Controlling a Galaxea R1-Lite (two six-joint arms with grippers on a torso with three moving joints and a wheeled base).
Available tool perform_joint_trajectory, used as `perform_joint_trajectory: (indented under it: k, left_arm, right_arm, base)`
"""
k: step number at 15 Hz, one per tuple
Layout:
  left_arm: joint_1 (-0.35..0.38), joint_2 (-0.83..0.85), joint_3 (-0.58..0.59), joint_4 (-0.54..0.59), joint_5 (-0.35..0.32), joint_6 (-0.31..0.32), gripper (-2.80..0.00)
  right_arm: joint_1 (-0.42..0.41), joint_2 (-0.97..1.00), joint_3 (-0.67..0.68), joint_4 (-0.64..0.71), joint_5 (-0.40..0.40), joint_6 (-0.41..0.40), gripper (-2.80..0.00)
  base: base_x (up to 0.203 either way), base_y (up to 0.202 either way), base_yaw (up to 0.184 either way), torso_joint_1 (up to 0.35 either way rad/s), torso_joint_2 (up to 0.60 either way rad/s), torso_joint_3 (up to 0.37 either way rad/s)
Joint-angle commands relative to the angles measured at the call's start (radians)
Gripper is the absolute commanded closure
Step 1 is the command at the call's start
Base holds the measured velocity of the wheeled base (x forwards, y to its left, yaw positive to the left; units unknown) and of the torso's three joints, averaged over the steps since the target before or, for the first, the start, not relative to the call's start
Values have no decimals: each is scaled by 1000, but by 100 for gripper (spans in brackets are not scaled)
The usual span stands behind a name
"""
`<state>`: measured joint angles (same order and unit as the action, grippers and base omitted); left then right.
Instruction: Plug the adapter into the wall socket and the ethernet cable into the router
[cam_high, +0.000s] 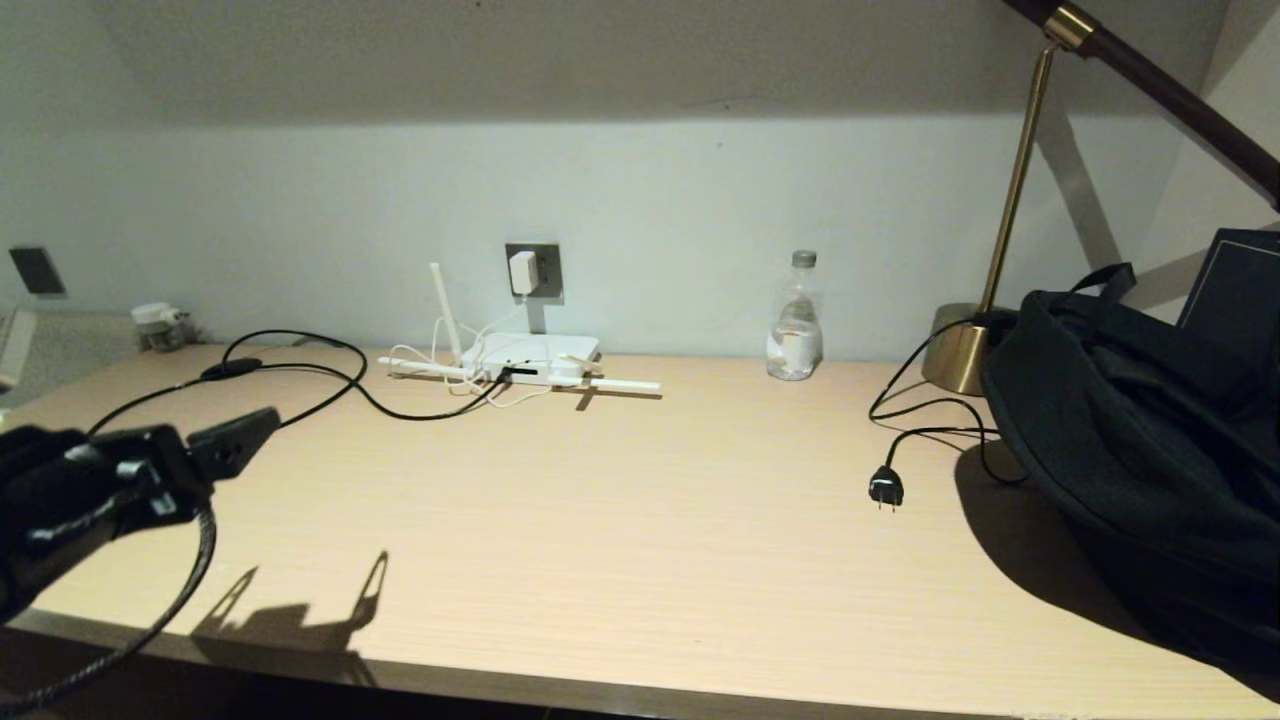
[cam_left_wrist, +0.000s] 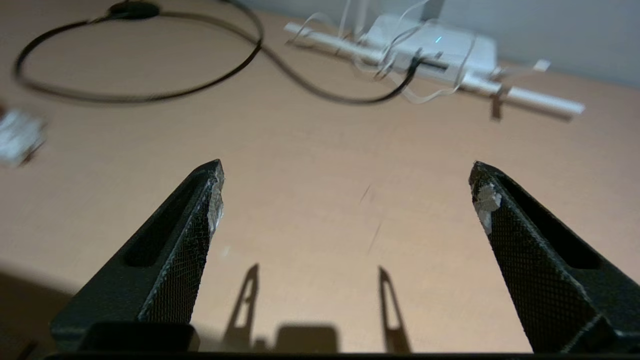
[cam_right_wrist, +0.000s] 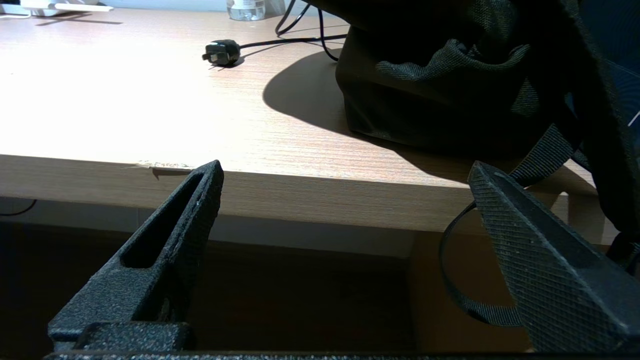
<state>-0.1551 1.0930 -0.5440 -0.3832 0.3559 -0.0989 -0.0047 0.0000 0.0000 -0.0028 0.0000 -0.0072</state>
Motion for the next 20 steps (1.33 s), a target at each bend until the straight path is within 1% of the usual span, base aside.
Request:
perform_joint_trajectory:
  k: [1,2,3,4,5,6,7,9,11,14,16,17,19,20]
  left_arm:
    - [-43,-191,133,2,61,2,-280]
    - [-57,-285,237,5,84,7,-280]
    - [-58,-367,318,8,81,10,-280]
    - [-37,-454,390,13,30,19,-280]
    - [0,-558,444,34,-61,49,-280]
    - [32,-678,467,99,-139,80,-280]
    - [60,-815,478,181,-201,112,-280]
    - [110,-1020,509,282,-300,174,-280]
    - [152,-1094,538,364,-373,225,-280]
    - [159,-1068,530,421,-384,222,-280]
    - [157,-1095,538,393,-382,208,-280]
    - [158,-1094,539,393,-381,179,-280]
    - [157,-1094,538,392,-354,121,-280]
    - [157,-1095,538,392,-353,103,-280]
  right_arm:
    - [0,0,0,0,0,0,-280]
    - [0,0,0,0,0,0,-280]
    - [0,0,0,0,0,0,-280]
    - [0,0,0,0,0,0,-280]
    - [0,0,0,0,0,1,-280]
    - [0,0,0,0,0,1,-280]
    - [0,0,0,0,1,-5,-280]
    - [0,0,0,0,0,1,-280]
    - [0,0,0,0,0,1,-280]
    - [0,0,0,0,1,1,-280]
    - [0,0,0,0,0,1,-280]
    - [0,0,0,0,0,1,-280]
    - [0,0,0,0,0,1,-280]
    - [0,0,0,0,0,-2,-280]
  base:
    - [0,0,0,0,0,0]
    - [0,0,0,0,0,0]
    - [0,0,0,0,0,0]
    - [0,0,0,0,0,0]
    - [0,0,0,0,0,0]
    - [0,0,0,0,0,0]
    - [0,0,0,0,0,0]
    - [0,0,0,0,0,0]
    - [0,0,0,0,0,0]
    - [0,0,0,0,0,0]
    - [0,0,0,0,0,0]
    - [0,0,0,0,0,0]
    - [0,0,0,0,0,0]
    - [0,0,0,0,0,0]
